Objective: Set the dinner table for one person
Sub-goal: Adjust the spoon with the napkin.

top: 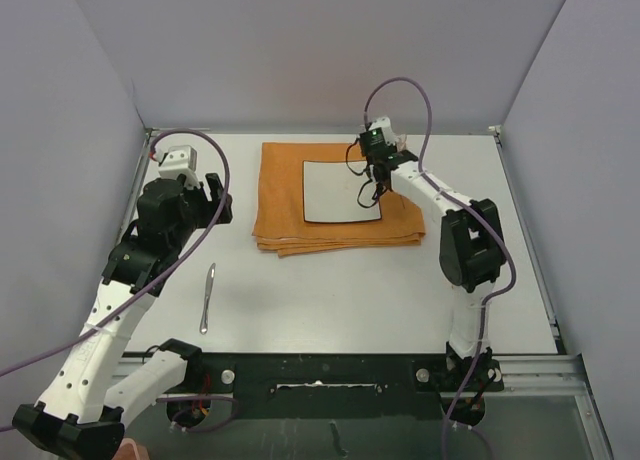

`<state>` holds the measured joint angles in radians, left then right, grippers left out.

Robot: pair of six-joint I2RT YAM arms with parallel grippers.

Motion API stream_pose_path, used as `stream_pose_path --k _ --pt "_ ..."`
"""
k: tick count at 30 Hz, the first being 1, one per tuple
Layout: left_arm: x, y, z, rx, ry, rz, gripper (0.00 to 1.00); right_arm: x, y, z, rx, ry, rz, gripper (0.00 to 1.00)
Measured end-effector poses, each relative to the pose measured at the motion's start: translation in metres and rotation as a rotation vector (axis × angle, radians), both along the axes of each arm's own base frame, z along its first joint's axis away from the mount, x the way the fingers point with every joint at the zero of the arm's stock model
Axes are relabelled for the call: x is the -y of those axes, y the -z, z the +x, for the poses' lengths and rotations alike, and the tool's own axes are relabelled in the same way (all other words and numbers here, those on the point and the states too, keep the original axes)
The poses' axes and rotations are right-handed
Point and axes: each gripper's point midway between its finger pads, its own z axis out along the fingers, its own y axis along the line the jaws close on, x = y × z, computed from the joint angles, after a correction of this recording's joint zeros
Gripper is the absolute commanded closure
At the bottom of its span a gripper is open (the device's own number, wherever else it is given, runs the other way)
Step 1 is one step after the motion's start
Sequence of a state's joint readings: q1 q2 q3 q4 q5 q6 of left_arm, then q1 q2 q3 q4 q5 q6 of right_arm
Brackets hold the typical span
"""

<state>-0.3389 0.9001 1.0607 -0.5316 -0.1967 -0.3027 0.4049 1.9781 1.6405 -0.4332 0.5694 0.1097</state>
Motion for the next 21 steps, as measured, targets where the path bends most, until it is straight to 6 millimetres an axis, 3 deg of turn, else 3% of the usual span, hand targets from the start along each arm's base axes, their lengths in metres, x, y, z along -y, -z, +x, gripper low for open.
stream_pose_path --k 4,8,15,21 --pt "0.0 0.002 -0.001 -0.013 0.001 0.005 0.32 -0.013 0.045 -0.017 -0.111 0.059 0.002 1.0" --pt "-0.001 0.003 -0.003 -0.021 0.002 0.01 0.32 -0.006 0.083 -0.032 -0.213 0.114 -0.025 1.0" --pt "-0.001 -0.002 -0.006 -0.019 0.01 0.019 0.32 0.024 0.091 -0.03 -0.23 0.207 -0.008 1.0" --pt "-0.002 0.0 -0.007 -0.027 0.01 0.031 0.32 0.034 0.092 -0.016 -0.213 0.247 0.014 1.0"
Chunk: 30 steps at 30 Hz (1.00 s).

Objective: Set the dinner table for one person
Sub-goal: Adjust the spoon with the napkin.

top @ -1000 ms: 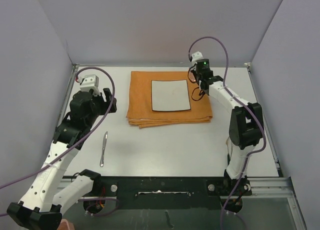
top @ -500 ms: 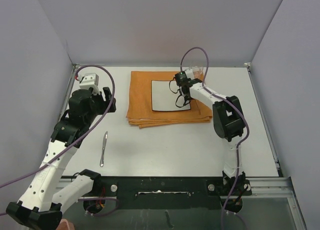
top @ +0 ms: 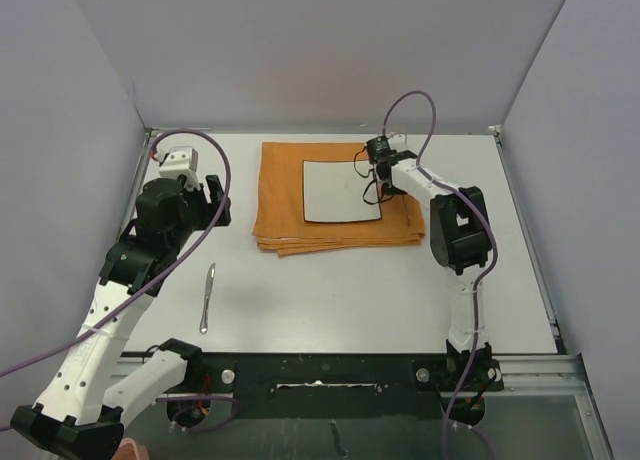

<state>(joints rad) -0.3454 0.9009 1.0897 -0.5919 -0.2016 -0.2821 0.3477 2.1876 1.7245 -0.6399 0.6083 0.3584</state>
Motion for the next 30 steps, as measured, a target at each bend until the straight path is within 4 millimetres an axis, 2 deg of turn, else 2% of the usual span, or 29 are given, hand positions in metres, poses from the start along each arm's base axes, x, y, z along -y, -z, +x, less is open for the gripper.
stream_pose_path --k 10,17,23,24,25,27,30 --pt "-0.001 -0.004 0.0 0.006 0.001 0.007 0.32 -0.015 0.022 0.015 -0.017 0.018 0.032 1.0" --pt "0.0 -0.005 0.001 0.004 0.003 0.015 0.32 -0.025 0.021 0.027 0.003 0.043 0.067 1.0" --pt "0.001 -0.002 0.001 -0.008 0.007 0.023 0.32 -0.028 0.021 0.03 0.008 0.056 0.081 1.0" --pt "0.001 -0.002 0.001 -0.009 0.007 0.023 0.32 -0.028 0.021 0.03 0.008 0.056 0.08 0.98" --pt "0.001 -0.001 0.001 -0.009 0.006 0.023 0.32 -0.028 0.021 0.03 0.006 0.056 0.081 0.9" --pt "0.0 -0.001 0.001 -0.011 0.005 0.025 0.32 -0.029 0.021 0.029 0.002 0.057 0.086 0.66" --pt "0.0 0.0 0.0 -0.014 0.005 0.026 0.32 -0.032 0.023 0.028 -0.002 0.055 0.096 0.41"
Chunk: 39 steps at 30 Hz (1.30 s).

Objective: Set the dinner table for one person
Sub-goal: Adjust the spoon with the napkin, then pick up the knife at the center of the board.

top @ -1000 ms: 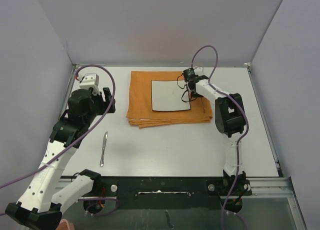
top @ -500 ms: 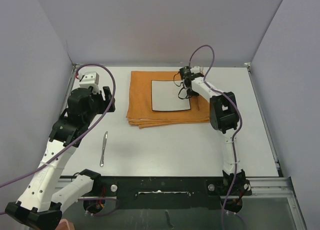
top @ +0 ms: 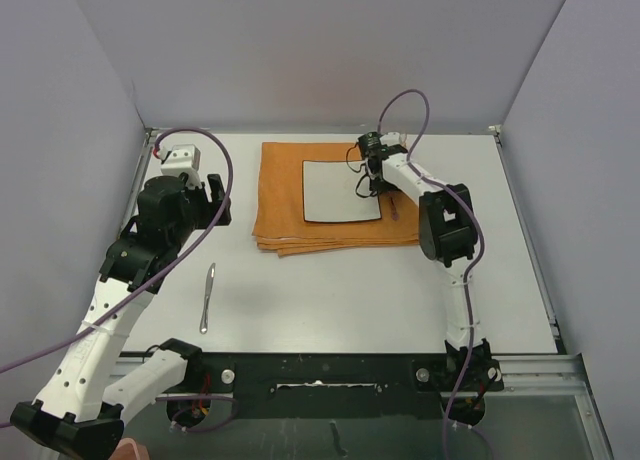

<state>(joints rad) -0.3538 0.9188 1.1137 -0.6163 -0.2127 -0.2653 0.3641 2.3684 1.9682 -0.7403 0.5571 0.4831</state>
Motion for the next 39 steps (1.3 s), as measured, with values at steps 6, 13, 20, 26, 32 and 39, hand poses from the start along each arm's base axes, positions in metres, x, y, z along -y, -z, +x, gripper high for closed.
stream_pose_path --k 6,13,20,26,32,39 --pt "-0.002 0.0 0.0 0.0 -0.003 0.012 0.32 0.0 -0.015 -0.026 0.005 -0.045 -0.013 0.32" --pt "-0.014 0.016 -0.009 -0.066 -0.045 0.066 0.47 -0.046 -0.09 -0.049 0.143 -0.162 0.07 0.52" --pt "-0.061 0.024 -0.043 -0.205 -0.251 0.189 0.79 -0.119 -0.183 -0.102 0.341 -0.303 0.464 0.59" --pt "-0.072 0.018 -0.078 -0.291 -0.312 0.146 0.42 -0.169 -0.172 -0.14 0.242 -0.426 0.599 0.48" --pt "-0.055 0.053 -0.135 -0.532 -0.259 0.025 0.4 -0.155 -0.185 -0.142 0.251 -0.425 0.605 0.47" --pt "-0.04 0.102 -0.203 -0.802 -0.207 -0.064 0.42 -0.121 -0.281 -0.157 0.487 -0.433 0.692 0.52"
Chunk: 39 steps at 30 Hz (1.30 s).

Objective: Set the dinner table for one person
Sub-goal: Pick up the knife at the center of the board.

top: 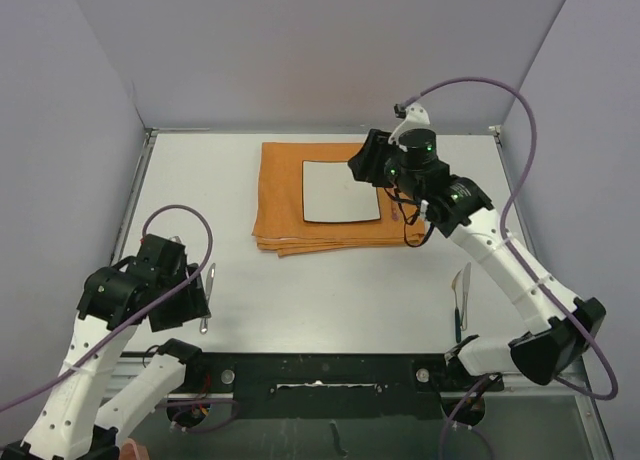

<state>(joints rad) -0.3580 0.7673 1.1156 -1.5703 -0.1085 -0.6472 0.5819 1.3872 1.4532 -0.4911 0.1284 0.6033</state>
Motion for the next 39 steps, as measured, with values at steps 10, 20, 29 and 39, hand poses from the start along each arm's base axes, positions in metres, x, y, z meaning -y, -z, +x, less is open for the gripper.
stream_pose_path --k 10,20,29,39 --pt "0.017 0.039 0.025 -0.038 -0.057 -0.075 0.44 -0.001 -0.006 -0.041 0.076 -0.155 0.057 0.51" --pt "0.054 0.032 0.074 0.026 0.156 0.129 0.44 0.021 -0.018 -0.075 0.145 -0.205 0.006 0.48" --pt "0.05 0.03 0.049 0.097 0.067 0.242 0.45 0.032 -0.001 -0.088 0.136 -0.229 -0.061 0.48" --pt "0.01 0.046 0.037 0.167 -0.259 0.367 0.44 0.032 0.024 -0.094 0.076 -0.245 -0.09 0.49"
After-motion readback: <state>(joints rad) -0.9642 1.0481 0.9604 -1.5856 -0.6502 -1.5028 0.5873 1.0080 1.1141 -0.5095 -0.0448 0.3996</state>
